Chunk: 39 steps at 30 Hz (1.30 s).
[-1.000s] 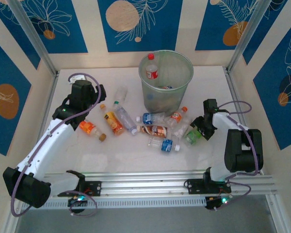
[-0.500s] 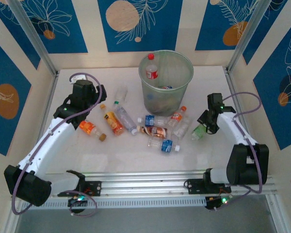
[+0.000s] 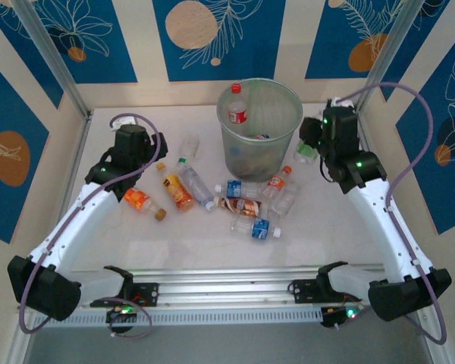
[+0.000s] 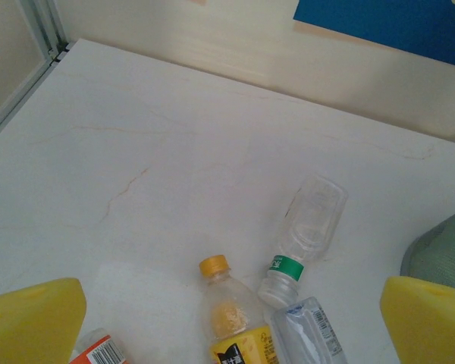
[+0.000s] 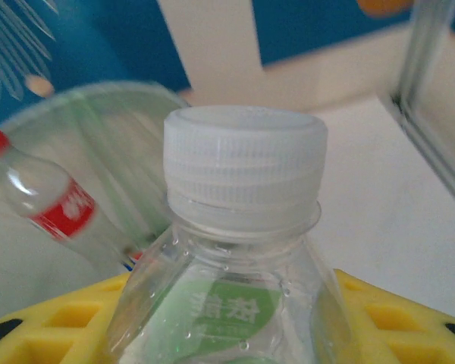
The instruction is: Put the plastic bottles in the bin
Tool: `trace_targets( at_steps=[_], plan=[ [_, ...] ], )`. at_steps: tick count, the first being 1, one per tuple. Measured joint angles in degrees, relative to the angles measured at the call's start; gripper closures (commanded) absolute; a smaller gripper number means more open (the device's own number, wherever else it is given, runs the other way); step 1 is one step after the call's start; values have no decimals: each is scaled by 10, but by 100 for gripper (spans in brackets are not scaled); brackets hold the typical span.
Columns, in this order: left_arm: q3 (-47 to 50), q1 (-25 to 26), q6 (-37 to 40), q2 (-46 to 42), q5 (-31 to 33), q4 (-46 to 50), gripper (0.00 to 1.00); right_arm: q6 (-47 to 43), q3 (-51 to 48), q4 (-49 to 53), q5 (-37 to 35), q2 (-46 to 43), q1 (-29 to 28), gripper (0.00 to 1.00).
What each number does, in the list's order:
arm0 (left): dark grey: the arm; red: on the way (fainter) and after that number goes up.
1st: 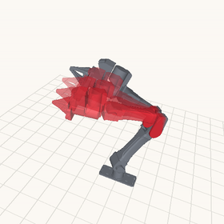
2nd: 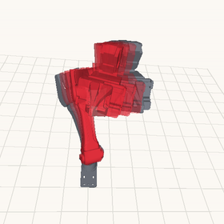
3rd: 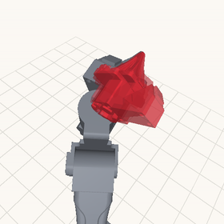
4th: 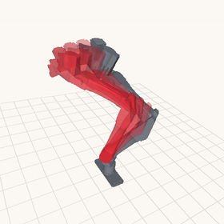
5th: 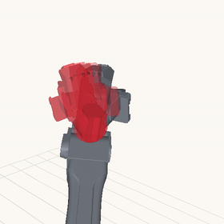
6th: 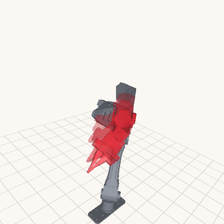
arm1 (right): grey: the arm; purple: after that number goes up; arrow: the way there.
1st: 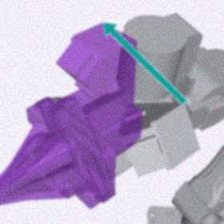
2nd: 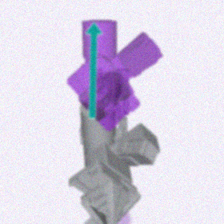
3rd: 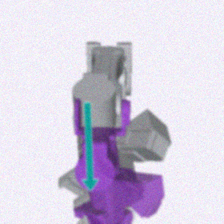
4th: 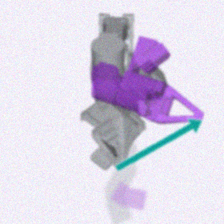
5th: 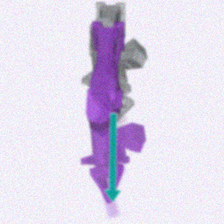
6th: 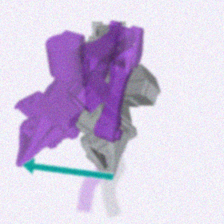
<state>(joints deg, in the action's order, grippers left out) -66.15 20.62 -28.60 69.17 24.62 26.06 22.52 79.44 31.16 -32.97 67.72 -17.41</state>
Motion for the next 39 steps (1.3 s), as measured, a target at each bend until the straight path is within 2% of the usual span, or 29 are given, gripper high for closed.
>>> trace_targets(
  at_steps=[5,14,22,32,39],
  plan=[
    [0,0,0,7,-11,-3,1,-40,54,-89,0,70,-8,60],
    [-1,0,2,26,-32,-4,0,-99,74,-221,21,165,-42,60],
    [-1,0,2,26,-38,-10,0,-161,144,-285,41,259,-53,60],
    [-2,0,6,26,-39,-12,1,-247,146,-341,56,362,-54,60],
    [-2,0,6,26,-39,-12,1,-256,146,-353,62,391,-46,55]
  ],
)
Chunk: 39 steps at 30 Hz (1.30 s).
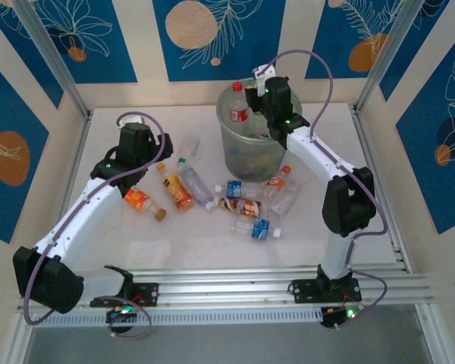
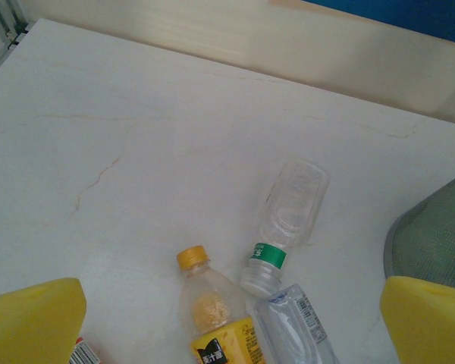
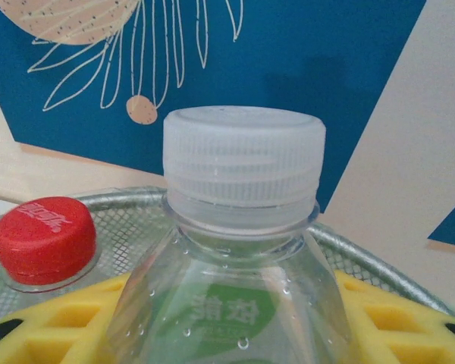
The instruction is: Put the plastic bottles in the bin
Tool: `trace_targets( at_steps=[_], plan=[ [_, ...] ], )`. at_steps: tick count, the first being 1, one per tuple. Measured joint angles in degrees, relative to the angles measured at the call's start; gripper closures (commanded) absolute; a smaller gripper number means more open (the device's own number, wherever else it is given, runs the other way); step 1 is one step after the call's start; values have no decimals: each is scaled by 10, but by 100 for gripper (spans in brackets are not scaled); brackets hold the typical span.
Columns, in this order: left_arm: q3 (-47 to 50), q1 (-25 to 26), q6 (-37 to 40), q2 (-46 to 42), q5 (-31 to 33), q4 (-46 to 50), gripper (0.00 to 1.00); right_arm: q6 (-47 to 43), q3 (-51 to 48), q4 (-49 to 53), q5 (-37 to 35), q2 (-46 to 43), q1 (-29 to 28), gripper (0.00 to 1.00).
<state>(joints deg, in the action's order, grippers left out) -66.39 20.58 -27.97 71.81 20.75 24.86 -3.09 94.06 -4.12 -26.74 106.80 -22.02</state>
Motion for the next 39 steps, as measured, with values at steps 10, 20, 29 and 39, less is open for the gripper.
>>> trace_targets(
  at_steps=[10,20,29,39],
  plan=[
    [-1,0,0,0,0,0,0,2,-10,-26,14,32,24,22],
    [-9,0,5,0,3,1,1,-7,-16,-51,30,33,25,13],
    [-9,0,11,0,3,1,1,-10,-27,-35,27,-10,10,12],
    [-9,0,14,-8,3,1,0,91,-19,130,-42,-140,-45,1]
  ],
)
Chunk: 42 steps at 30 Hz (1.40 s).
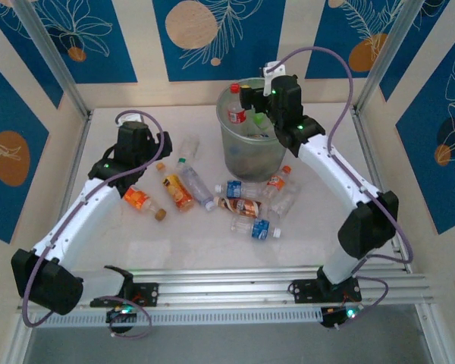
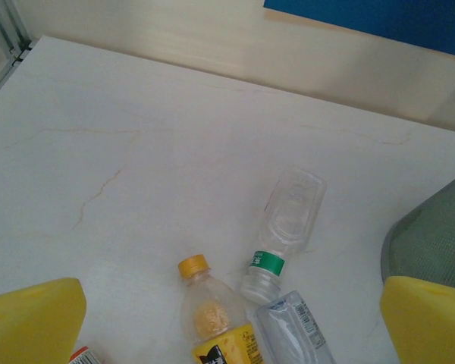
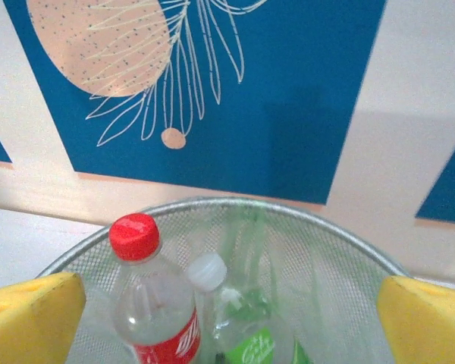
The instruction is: Put the plastic bottles in the bin
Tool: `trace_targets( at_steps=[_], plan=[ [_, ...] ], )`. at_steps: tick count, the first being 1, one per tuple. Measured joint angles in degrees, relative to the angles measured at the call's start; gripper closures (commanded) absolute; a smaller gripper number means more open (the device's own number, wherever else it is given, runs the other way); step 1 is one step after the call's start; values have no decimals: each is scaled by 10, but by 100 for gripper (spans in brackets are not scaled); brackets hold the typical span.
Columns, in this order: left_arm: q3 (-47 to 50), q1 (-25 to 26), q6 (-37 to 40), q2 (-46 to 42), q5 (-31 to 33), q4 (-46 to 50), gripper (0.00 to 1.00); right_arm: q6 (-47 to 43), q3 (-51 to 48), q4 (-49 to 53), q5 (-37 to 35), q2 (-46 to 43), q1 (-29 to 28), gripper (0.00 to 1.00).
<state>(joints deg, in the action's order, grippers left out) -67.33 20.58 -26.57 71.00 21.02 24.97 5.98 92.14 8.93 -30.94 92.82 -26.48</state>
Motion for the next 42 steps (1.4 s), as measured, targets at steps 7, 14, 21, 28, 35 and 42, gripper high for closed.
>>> trace_targets(
  at_steps=[7,14,21,28,35,42],
  plan=[
    [0,0,0,-14,0,0,0,152,-20,206,-73,-86,-34,1],
    [10,0,0,-16,2,0,1,312,-132,384,-94,-228,-47,1],
    [26,0,-2,-17,7,0,0,427,-260,482,-71,-304,-47,1],
    [26,0,-1,-19,4,0,1,510,-370,489,19,-301,-64,2],
    [60,0,1,-25,-30,0,0,565,-449,467,85,-322,-69,2],
    [106,0,0,-37,-50,8,0,567,-423,439,84,-295,-65,1]
  ],
)
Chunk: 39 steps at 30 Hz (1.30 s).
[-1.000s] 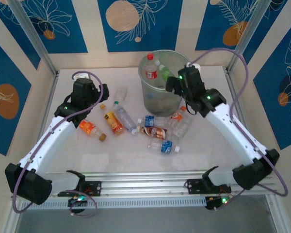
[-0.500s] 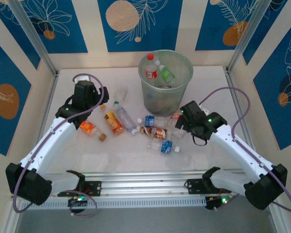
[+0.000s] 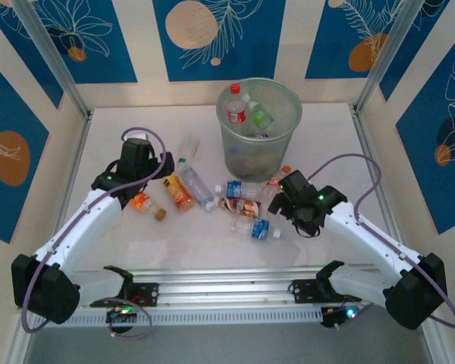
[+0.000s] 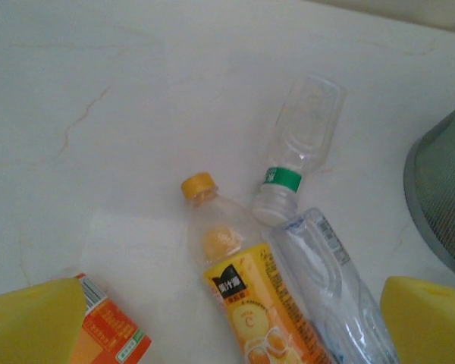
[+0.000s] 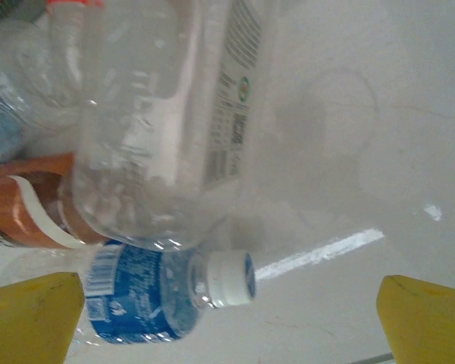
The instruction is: Put the plastic bottles in the bin
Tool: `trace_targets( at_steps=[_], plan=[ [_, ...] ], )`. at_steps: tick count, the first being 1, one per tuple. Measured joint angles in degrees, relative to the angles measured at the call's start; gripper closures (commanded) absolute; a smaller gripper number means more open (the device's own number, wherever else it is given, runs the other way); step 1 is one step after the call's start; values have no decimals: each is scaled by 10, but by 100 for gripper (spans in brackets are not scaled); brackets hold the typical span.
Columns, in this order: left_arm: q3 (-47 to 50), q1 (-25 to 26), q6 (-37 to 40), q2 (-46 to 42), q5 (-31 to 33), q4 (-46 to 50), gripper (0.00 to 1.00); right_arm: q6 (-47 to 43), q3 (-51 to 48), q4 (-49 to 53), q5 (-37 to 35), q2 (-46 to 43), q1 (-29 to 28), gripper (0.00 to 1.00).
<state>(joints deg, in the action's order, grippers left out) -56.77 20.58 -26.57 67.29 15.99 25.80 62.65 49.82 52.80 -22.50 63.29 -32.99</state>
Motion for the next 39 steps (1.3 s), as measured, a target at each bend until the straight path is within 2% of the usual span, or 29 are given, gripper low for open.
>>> trace_targets(
  at_steps=[8,16,21,31,39],
  plan=[
    [5,0,-1,-5,-9,-1,1,-43,57,-61,-23,100,56,0],
    [5,0,-1,-5,-9,-1,0,-89,62,-121,-5,181,107,1],
    [5,0,-1,-5,-9,0,1,-105,71,-145,9,224,115,8],
    [5,0,-1,-5,-2,0,0,-115,46,-164,24,222,133,30],
    [5,0,-1,-5,6,0,0,-113,-3,-162,31,177,156,31]
  ],
)
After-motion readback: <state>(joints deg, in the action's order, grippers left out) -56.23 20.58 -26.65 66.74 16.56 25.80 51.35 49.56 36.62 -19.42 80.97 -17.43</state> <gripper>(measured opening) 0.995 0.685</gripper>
